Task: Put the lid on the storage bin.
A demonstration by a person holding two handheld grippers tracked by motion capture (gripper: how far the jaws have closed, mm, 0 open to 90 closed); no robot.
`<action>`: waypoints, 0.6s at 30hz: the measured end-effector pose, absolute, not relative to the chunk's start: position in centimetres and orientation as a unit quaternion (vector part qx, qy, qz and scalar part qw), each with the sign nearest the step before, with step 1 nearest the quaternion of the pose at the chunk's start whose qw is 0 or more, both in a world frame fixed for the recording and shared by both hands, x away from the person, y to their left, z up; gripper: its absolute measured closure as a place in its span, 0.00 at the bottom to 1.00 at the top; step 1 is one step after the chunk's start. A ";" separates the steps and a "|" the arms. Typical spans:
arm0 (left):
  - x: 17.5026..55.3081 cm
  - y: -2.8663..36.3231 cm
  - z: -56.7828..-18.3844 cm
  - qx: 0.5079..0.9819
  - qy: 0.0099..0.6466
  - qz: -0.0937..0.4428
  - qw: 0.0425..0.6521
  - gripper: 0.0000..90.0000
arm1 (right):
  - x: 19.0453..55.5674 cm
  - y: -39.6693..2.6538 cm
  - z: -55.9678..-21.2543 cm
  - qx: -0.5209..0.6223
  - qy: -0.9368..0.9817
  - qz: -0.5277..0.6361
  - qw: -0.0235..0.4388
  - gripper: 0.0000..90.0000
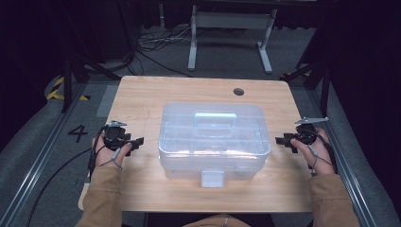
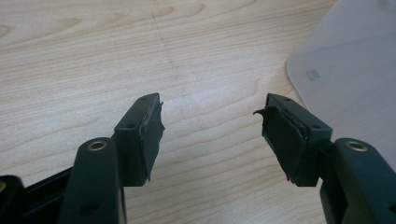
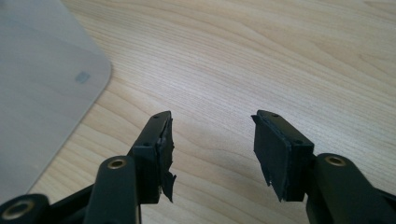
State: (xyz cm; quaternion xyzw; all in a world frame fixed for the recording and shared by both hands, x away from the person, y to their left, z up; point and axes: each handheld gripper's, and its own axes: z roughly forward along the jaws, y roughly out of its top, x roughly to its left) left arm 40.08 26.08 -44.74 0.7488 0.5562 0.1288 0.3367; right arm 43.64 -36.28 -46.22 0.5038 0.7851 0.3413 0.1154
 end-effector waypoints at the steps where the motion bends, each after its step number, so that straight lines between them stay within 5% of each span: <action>1: 40.1 26.1 -44.8 0.751 0.556 0.128 0.333 0.42 | 43.7 -36.3 -46.4 0.504 0.785 0.341 0.114 0.53; 18: 40.6 25.8 -46.9 0.780 0.536 0.138 0.291 0.40 | 44.2 -36.5 -48.6 0.502 0.786 0.337 0.129 0.56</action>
